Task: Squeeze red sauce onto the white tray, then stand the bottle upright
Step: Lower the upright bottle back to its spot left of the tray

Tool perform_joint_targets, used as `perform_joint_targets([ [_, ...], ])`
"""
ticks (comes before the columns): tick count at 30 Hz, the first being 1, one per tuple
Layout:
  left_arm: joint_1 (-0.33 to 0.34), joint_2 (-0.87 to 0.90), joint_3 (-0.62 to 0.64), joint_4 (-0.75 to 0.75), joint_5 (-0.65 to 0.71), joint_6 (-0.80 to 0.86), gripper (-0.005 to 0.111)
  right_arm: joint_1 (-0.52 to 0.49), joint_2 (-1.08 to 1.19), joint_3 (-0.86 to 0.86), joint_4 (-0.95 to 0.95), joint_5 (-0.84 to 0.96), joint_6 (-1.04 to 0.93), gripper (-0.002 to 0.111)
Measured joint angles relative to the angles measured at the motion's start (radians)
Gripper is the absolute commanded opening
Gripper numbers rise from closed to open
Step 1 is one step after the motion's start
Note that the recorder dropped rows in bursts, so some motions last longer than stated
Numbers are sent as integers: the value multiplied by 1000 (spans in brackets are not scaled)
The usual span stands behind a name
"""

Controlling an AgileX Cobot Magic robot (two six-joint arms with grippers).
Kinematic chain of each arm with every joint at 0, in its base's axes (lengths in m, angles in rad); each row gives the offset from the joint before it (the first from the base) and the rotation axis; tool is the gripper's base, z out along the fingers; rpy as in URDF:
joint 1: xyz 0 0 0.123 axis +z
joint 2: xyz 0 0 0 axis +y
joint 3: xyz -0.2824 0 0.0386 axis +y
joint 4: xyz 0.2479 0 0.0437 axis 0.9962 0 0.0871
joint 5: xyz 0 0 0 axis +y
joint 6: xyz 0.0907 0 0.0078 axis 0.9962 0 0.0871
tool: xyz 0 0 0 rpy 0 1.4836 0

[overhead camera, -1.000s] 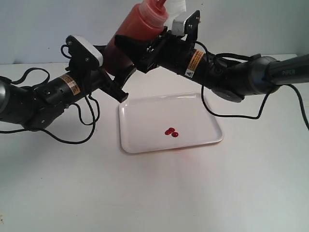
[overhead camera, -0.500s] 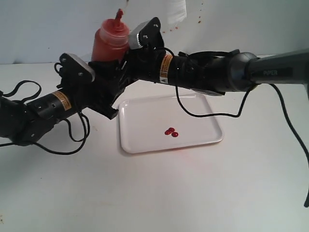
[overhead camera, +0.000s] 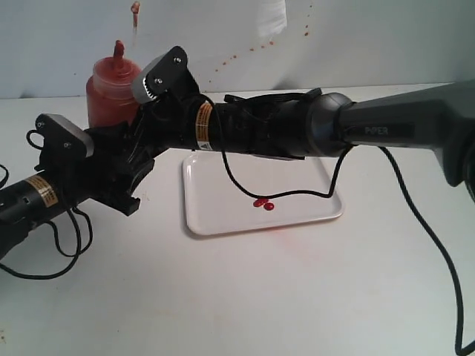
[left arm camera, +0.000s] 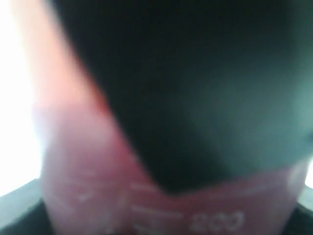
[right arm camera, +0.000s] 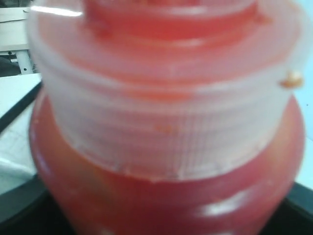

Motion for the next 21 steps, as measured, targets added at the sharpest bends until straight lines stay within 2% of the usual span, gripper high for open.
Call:
perform_joint_targets([
  [10, 9, 29, 11, -13, 74, -10, 1, 17, 80, -3, 89, -17, -81, 0],
  [16, 9, 157, 11, -78, -44, -14, 1, 31, 139, -67, 75, 54, -75, 0],
  [21, 9, 212, 9, -106, -87, -25, 1, 38, 172, -108, 14, 100, -36, 0],
])
